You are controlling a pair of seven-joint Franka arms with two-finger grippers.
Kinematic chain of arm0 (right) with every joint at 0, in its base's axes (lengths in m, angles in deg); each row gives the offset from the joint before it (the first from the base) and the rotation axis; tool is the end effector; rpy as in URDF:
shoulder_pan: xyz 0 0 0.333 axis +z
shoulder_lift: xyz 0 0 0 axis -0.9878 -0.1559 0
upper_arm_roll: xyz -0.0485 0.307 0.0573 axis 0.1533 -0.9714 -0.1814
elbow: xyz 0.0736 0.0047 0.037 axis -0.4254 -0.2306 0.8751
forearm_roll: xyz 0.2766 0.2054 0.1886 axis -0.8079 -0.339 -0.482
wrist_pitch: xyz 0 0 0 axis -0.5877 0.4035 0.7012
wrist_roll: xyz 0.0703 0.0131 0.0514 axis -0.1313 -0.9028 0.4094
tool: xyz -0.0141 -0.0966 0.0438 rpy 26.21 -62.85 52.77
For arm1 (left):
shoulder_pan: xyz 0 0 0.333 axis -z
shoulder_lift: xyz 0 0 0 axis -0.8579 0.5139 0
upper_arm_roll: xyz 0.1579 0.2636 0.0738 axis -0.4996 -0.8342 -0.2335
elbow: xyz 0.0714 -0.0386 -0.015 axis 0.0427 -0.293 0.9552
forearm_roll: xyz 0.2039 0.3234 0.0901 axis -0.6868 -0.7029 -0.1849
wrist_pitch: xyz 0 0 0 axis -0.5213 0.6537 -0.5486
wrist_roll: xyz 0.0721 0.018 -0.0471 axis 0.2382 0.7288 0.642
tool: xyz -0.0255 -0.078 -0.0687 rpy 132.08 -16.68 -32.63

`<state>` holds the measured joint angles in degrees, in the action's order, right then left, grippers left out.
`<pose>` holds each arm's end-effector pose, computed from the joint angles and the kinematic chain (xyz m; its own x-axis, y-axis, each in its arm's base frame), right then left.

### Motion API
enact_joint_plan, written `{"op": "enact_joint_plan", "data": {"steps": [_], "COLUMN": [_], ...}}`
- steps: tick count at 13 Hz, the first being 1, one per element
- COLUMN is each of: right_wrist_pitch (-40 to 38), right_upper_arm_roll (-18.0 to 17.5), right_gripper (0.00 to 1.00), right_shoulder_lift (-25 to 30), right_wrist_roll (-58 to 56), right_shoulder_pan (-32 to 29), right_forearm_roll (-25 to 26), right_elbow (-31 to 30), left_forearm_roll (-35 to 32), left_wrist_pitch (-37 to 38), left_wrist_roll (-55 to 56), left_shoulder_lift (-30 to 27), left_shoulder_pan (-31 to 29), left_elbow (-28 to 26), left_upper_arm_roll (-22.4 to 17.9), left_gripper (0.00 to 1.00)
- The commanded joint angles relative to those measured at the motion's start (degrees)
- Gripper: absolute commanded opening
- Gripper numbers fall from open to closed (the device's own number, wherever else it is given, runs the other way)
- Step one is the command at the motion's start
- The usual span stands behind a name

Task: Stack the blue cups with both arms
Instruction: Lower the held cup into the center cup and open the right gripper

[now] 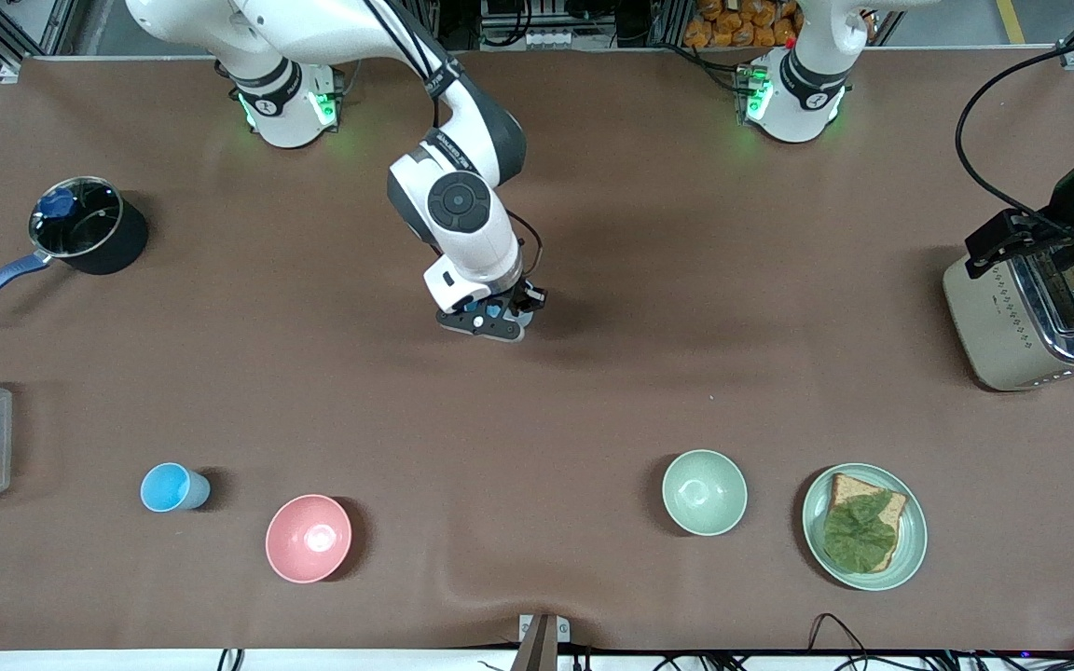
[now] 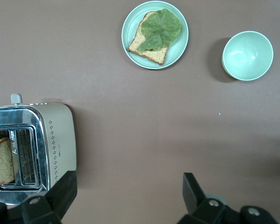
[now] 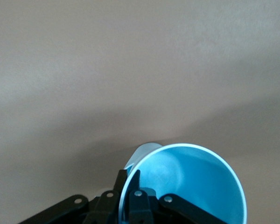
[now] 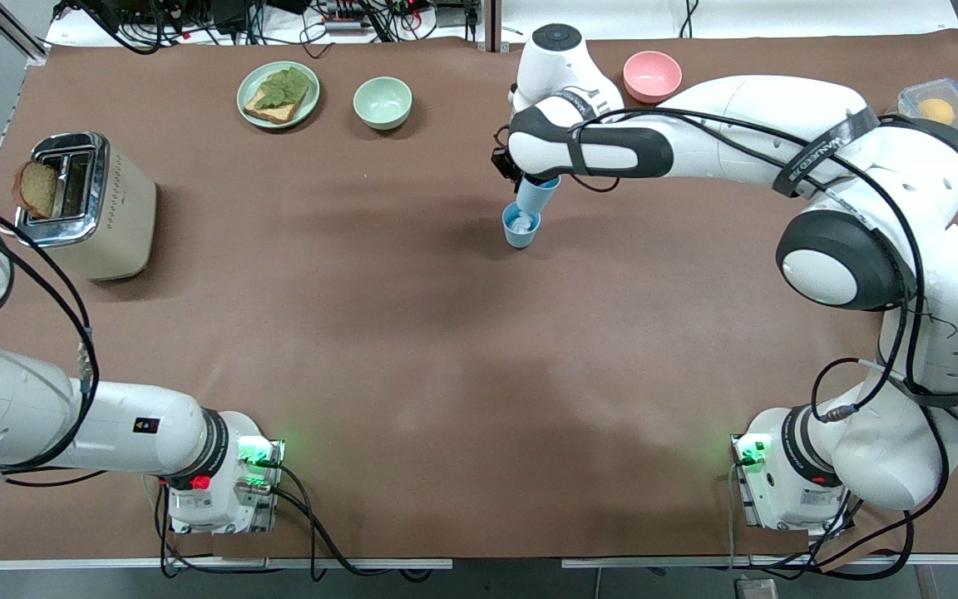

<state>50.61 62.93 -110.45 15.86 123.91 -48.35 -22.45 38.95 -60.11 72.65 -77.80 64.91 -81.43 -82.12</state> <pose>0.4980 0.4675 0.2971 0.9599 -0.2680 -0.0818 -0.2752 -0.9567 -0.0947 0.5584 -0.0225 0.6088 0.9959 0.0518 0.0747 0.0558 -0.9971 -0.0519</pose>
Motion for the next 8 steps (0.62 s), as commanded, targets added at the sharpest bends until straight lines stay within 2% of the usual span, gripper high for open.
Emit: {"op": "enact_joint_plan", "data": {"steps": [1, 6, 8], "right_wrist_pitch": [-0.8, -1.4, -4.9], "right_upper_arm_roll": [0.8, 0.8, 0.8], "right_gripper": [0.00, 0.00, 0.00], "right_shoulder_lift": [-0.9, -0.7, -0.4], "right_wrist_roll": [2.7, 2.8, 2.7], "right_shoulder_pan": [2.2, 2.6, 2.4], "right_forearm_roll": [-1.5, -1.6, -1.5], "right_elbow": [1.6, 1.8, 4.0], "left_forearm_roll": [1.5, 1.5, 1.5], "left_wrist_pitch": [0.9, 0.9, 0.9], "left_wrist_roll": [-1.4, -1.3, -1.3], "left_shoulder_lift": [-1.5, -1.5, -1.6], "left_shoulder_pan": [0.1, 0.2, 0.3], "left_elbow": [-1.1, -0.9, -0.9], "left_upper_arm_roll": [-0.7, -0.6, -0.7], "left_gripper": [1.00, 1.00, 1.00]}}
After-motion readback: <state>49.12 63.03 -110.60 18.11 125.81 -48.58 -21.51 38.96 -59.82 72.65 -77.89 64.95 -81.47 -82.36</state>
